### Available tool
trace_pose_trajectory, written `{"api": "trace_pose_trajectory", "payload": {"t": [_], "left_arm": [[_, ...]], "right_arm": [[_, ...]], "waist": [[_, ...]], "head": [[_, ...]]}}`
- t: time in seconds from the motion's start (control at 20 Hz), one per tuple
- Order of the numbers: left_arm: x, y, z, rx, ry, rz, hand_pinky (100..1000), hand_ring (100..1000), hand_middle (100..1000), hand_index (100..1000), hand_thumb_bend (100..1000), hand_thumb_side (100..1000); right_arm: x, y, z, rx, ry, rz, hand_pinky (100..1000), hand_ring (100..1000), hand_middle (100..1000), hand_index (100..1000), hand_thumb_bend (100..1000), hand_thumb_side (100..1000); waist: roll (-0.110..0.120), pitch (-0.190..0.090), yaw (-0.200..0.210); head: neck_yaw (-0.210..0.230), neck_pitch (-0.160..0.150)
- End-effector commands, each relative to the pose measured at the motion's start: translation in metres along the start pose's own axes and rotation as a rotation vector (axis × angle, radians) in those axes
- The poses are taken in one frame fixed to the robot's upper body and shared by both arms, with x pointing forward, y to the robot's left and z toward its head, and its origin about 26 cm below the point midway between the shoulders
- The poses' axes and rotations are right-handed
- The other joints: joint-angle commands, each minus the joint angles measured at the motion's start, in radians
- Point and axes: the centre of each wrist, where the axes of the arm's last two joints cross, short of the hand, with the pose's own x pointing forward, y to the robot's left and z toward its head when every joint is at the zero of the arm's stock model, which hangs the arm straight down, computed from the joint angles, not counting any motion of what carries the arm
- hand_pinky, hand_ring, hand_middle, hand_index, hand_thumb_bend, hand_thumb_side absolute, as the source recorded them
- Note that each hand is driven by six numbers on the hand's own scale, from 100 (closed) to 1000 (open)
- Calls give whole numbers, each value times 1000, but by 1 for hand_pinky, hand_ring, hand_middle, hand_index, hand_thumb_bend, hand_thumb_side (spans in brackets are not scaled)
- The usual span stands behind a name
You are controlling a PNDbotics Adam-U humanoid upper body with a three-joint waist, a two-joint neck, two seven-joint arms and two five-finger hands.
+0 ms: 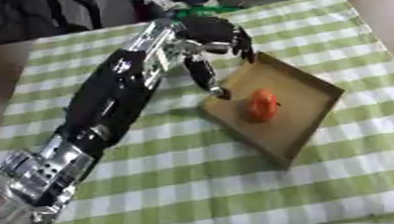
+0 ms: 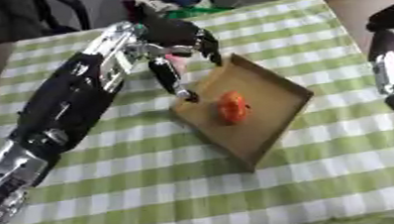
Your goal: Pick up objects on the table and place them in the box.
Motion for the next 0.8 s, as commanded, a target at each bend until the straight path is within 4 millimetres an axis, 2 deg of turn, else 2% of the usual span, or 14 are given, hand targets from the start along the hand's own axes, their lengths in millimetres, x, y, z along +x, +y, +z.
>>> {"api": "trace_pose_trajectory", "payload": {"t": [0.05, 0.35, 0.8], "left_arm": [[-24, 7, 20, -10, 115, 7, 748, 650, 631, 783, 520, 303], [-38, -10, 23, -14, 340, 95, 736, 635, 624, 781, 518, 311], [-36, -19, 12, 21, 535, 71, 720, 607, 605, 763, 501, 294]], "right_arm": [[4, -7, -2, -4, -20, 27, 821, 695, 640, 932, 100, 441], [4, -6, -2, -3, -21, 24, 821, 694, 640, 932, 100, 439], [5, -6, -3, 0, -23, 20, 821, 694, 639, 931, 100, 440]], "waist": [[-6, -17, 1], [-9, -14, -3], [-11, -14, -7]], "head": [[-5, 5], [-6, 5], [-5, 5]]}}
